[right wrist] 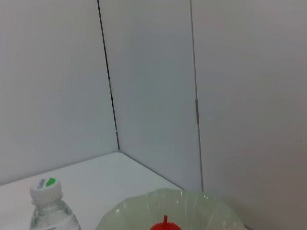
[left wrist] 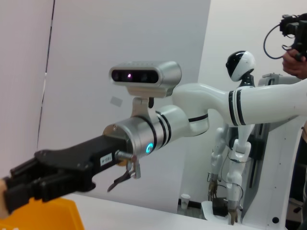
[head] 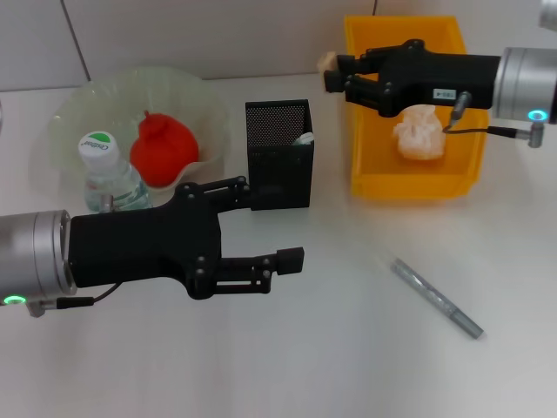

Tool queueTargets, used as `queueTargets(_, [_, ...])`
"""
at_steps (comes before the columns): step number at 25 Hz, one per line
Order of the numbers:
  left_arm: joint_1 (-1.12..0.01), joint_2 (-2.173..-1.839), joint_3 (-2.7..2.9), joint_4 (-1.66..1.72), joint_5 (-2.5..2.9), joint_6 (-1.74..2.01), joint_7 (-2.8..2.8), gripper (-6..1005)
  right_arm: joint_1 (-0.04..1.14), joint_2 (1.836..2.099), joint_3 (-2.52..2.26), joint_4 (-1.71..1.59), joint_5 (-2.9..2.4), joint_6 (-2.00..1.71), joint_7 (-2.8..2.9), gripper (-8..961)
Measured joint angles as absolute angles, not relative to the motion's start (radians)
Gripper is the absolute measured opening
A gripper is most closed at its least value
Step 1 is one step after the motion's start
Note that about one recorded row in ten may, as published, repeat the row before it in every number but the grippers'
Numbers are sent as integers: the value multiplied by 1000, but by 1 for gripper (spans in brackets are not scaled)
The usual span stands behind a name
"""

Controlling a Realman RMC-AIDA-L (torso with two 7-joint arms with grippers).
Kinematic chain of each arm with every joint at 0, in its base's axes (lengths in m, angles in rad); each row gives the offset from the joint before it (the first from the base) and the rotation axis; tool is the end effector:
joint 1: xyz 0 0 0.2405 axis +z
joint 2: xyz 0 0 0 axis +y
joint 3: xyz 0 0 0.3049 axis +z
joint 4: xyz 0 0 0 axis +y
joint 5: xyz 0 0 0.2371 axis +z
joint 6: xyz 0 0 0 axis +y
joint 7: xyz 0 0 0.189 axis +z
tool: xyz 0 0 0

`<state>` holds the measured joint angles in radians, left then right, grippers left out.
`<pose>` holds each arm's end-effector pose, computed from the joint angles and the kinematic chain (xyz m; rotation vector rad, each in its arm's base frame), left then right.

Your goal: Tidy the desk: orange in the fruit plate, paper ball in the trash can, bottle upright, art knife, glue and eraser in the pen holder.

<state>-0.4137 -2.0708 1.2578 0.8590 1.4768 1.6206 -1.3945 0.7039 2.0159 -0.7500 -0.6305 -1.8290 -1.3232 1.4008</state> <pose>-0.2065 0.3450 -0.0777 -2.9226 -0.2796 -1.0465 0.2368 0.4867 -0.0248 -2.5455 0.4539 0.7168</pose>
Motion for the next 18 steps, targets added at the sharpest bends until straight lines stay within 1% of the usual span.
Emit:
queueTargets(10, [-418, -2071, 1258, 842, 1462, 1614, -1387, 802, 776, 2016, -822, -545, -1830, -1213, 1422, 291])
queueTargets(18, [-417, -2071, 1259, 842, 1456, 1614, -1387, 802, 796, 2027, -823, -532, -1861, -1185, 1448, 306])
